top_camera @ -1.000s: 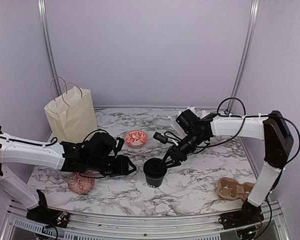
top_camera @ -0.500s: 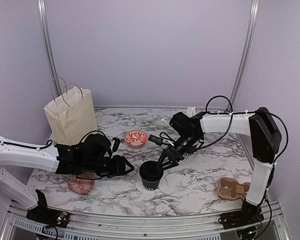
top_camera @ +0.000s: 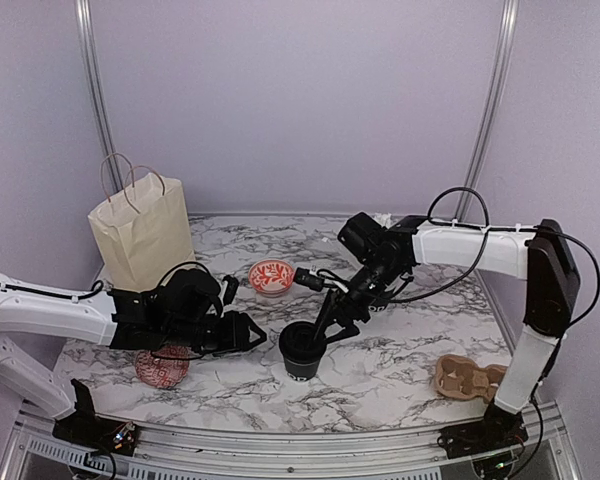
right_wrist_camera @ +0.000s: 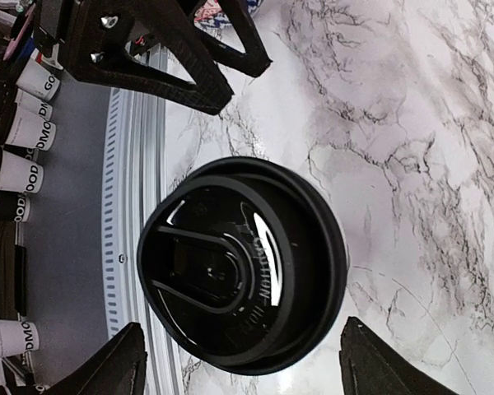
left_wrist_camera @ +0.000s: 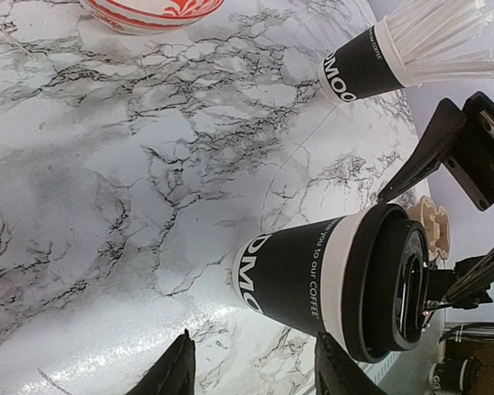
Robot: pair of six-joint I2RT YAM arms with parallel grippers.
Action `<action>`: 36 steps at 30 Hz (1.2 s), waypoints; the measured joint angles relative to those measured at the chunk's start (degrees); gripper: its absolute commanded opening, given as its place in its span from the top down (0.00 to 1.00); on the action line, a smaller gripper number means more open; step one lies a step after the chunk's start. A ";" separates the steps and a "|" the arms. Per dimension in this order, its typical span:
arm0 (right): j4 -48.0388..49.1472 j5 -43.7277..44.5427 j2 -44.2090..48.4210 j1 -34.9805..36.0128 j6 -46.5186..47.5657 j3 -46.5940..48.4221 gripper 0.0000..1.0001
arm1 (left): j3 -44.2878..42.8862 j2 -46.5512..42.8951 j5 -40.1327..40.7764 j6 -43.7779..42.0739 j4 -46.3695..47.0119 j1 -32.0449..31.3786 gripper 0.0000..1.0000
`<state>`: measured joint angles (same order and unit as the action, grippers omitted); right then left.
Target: Pack the takeout coffee
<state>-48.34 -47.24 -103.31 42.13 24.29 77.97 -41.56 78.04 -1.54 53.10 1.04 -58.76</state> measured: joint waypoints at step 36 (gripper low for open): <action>2.56 34.99 6.34 17.75 -2.16 1.84 0.19 | 2.01 -2.08 5.07 3.10 -1.46 -0.02 0.50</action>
<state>-45.78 -12.25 -96.97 59.88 22.13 79.81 -39.55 75.96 3.53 56.21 -0.43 -58.78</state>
